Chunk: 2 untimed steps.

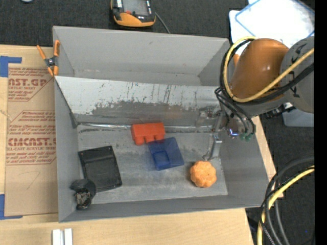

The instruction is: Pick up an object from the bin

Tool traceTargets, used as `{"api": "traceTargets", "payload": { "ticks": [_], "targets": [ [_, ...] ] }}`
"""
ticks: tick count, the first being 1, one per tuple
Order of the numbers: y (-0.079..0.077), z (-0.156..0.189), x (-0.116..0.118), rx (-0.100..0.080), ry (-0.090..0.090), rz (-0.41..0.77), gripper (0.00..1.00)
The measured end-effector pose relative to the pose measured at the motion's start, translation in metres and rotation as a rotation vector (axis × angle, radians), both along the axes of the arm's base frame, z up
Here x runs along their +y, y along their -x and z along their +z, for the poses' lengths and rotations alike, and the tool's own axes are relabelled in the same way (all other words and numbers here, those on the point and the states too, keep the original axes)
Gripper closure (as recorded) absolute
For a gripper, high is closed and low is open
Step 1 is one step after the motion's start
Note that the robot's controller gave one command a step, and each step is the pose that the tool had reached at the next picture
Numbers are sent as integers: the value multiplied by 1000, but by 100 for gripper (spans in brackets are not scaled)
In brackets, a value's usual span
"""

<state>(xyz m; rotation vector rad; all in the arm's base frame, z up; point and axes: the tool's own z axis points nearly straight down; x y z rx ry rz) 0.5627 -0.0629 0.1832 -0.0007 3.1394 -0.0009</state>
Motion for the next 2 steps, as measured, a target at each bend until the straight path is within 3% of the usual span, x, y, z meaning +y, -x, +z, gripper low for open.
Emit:
{"api": "traceTargets", "payload": {
  "ticks": [1, 2],
  "targets": [
    [0, 0, 0, 0, 0, 0, 0],
    [19, -79, 16, 7, -1, 78, 0]
  ]
}}
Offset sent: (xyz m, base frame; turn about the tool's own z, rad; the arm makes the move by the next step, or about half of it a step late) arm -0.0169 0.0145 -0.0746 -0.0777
